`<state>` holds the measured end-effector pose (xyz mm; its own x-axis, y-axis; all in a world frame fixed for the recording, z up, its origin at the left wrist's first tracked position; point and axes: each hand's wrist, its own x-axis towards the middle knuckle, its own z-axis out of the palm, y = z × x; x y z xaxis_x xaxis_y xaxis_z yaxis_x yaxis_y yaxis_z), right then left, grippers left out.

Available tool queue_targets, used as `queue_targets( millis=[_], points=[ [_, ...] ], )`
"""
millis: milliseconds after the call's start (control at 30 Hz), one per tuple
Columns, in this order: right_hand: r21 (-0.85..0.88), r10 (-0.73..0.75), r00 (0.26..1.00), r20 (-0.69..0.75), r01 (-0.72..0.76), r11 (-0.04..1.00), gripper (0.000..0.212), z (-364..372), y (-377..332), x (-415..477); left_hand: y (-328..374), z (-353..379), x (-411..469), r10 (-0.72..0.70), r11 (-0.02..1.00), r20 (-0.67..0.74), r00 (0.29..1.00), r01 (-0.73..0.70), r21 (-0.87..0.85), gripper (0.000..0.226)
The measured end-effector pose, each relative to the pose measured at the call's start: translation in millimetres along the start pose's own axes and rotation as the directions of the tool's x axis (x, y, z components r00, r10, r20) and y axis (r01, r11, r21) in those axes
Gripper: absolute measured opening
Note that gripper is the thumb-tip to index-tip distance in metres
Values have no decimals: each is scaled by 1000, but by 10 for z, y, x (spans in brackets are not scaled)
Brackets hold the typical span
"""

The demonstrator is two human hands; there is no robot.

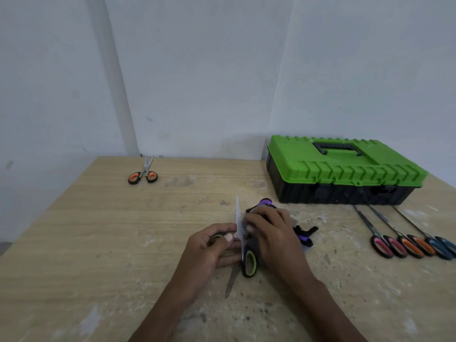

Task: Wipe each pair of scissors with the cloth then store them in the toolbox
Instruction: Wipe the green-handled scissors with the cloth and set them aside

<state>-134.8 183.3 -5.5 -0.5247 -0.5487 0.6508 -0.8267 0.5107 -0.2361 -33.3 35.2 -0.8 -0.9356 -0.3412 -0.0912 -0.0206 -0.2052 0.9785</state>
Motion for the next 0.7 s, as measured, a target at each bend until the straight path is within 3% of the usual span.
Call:
queue_targets(
  millis=[67,133,200,267,367,400,467,533,567,600,700],
  points=[
    [95,100,995,-9,-99,991,23,3,24,13,6,11,1,-4,1000,0,1000,4,6,23],
    [293,328,945,-20,-308,905,17,-50,55,41,2,-12,11,-11,1000,6,1000,11,4,23],
    [429,563,825,-35,-497,754,23,-128,119,68,-7,-53,20,-15,1000,10,1000,15,-26,23],
    [587,703,710,30,-582,563,19,-164,179,66,3,-55,29,-18,998,23,1000,19,-55,24],
    [837,637,693,337,-531,135,16,-164,47,47,2,-5,45,-13,998,41,999,16,-65,25],
    [842,572,713,405,-535,69,19,-158,-12,33,-3,0,49,-14,998,42,999,17,-62,25],
    [827,491,735,467,-559,51,21,-132,-73,19,-9,-18,52,-13,998,36,999,15,-58,25],
    [826,523,703,482,-563,-4,20,-100,-48,38,-3,-35,44,-13,998,35,999,15,-65,25],
    [823,564,687,458,-568,23,17,-88,-11,31,3,-35,39,-14,997,31,999,17,-72,24],
    [795,610,684,399,-590,141,15,-61,37,14,9,-31,40,-15,997,20,1000,16,-79,24],
    [476,554,796,242,-595,647,14,-48,41,-49,28,-50,67,-10,995,-21,1000,8,-103,23]
  ],
)
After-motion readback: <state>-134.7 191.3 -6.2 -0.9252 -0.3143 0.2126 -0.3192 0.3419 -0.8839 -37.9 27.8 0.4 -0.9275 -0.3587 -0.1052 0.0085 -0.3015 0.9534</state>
